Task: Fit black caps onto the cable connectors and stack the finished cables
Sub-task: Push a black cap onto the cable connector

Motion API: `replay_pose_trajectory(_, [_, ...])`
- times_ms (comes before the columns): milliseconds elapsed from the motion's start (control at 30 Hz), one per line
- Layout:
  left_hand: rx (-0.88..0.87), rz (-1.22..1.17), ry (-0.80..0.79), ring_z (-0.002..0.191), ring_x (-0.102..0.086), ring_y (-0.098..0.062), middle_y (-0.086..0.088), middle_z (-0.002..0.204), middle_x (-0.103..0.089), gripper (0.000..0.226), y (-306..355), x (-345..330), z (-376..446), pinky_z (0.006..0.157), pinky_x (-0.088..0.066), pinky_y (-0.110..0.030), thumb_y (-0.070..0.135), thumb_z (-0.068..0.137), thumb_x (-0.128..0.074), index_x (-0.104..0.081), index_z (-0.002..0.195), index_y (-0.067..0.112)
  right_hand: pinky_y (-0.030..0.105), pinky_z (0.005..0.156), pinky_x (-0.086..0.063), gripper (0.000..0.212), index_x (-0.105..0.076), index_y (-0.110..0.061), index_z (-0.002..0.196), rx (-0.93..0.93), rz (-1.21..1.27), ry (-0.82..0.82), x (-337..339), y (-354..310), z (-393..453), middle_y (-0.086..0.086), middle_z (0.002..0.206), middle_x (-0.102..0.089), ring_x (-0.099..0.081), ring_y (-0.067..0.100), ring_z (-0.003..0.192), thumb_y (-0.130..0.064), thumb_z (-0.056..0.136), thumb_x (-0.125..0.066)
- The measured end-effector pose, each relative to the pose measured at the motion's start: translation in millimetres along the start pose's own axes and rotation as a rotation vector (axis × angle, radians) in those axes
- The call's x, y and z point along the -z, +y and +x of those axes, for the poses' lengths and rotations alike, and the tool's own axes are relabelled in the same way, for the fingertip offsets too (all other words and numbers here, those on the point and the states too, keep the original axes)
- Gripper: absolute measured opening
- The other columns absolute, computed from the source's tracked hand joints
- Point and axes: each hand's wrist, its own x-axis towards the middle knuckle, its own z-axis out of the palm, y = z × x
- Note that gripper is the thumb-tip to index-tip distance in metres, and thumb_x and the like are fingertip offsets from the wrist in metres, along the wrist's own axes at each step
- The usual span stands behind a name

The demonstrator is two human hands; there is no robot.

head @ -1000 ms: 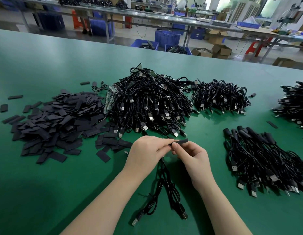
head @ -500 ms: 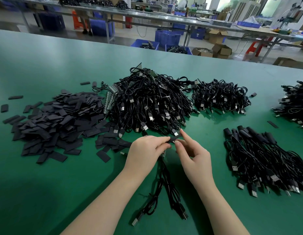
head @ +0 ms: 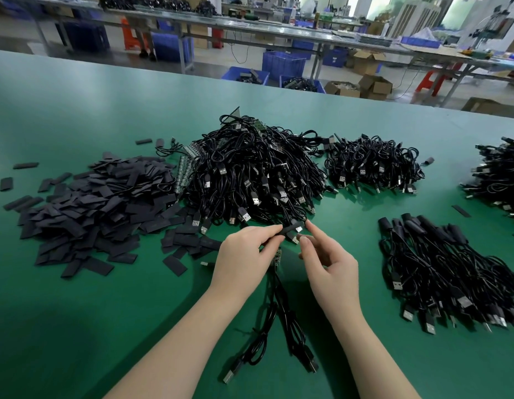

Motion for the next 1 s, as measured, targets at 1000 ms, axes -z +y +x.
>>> replay_pose_trajectory(1000, [-0.125,-0.019,-0.036,0.102,-0.061,-0.002,0.008,0.105,-0.073,0.025,1.2,-0.3,-0.8,0.09,-0.044,-0.009,0.017,0.091,-0.068,-0.072,0.115,0.019,0.01,0.069,-0.051,0.028,-0.067,-0.029,0.119,-0.155,0.136,0.005,0.7,-5.4,2.2,-0.009,0.087,-0.077,-0.071,0.005,0.077,-0.022,0.092,-0.069])
